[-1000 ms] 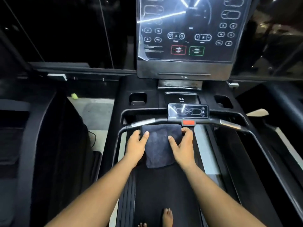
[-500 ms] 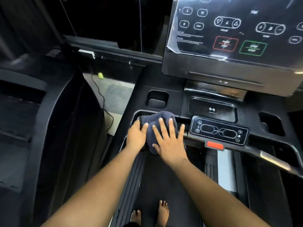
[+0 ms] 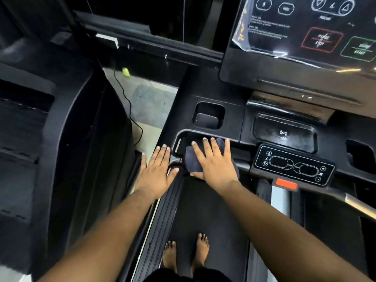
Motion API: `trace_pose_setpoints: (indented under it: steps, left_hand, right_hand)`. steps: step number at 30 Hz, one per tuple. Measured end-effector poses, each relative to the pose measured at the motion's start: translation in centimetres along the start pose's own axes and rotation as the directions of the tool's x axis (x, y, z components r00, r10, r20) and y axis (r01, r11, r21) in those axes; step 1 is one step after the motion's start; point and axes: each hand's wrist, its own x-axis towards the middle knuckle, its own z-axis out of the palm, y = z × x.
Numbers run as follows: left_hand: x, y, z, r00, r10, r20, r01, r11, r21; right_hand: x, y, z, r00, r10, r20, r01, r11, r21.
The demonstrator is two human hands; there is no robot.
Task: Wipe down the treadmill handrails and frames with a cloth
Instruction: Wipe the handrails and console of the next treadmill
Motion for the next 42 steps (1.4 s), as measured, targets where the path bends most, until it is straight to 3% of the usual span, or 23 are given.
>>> trace_pose_setpoints:
  steps: [3, 9, 15, 21, 27, 29, 33, 40, 42]
  left_hand:
    - [0.3, 0.5, -0.1, 0.999, 0.039, -0.016, -0.04, 0.999, -0.028]
    - [1.0, -0.1, -0.5, 0.997, 0.058, 0.06, -0.053, 0.996, -0.073]
    - [0.9, -0.3, -0.8, 0.99, 0.094, 0.101, -0.091, 0.995, -0.032]
    - [1.2, -0.6, -0.9, 0.987, 0.101, 0.122, -0.093, 0.993, -0.066]
    - [1.0, -0.6, -0.7, 0.988, 0.106, 0.113, -0.098, 0.992, -0.075]
    - [1.1, -0.7, -0.6, 0.988, 0.105, 0.114, -0.097, 0.992, -0.077]
    - [1.1, -0.6, -0.8, 0.987, 0.101, 0.121, -0.095, 0.994, -0.056]
    - [1.0, -0.5, -0.5, 0.99, 0.111, 0.086, -0.108, 0.993, -0.042]
    - [1.1, -0.5, -0.5, 0.989, 0.114, 0.095, -0.112, 0.993, -0.022]
  right_hand:
    - [-2.5, -0.2, 2.5, 0.991, -0.093, -0.093, 0.096, 0.995, 0.023]
    - [3.4, -1.5, -1.5, 0.996, -0.018, 0.088, 0.008, 0.994, 0.109]
    - [-0.4, -3.6, 1.6, 0.999, 0.003, -0.05, -0.004, 1.0, -0.022]
    - [5.4, -3.6, -2.0, 0.993, -0.06, 0.106, 0.038, 0.98, 0.194]
    - [-0.6, -4.1, 2.0, 0.994, 0.002, -0.111, -0.002, 1.0, -0.006]
    - [0.6, -3.3, 1.4, 0.997, -0.01, -0.07, 0.012, 1.0, 0.023]
    - [5.5, -2.2, -1.8, 0.983, -0.074, 0.171, 0.029, 0.968, 0.249]
    - [-2.6, -1.5, 3.9, 0.979, 0.067, -0.193, -0.071, 0.997, -0.014]
    - [-1.8, -1.3, 3.3, 0.986, 0.096, -0.139, -0.099, 0.995, -0.013]
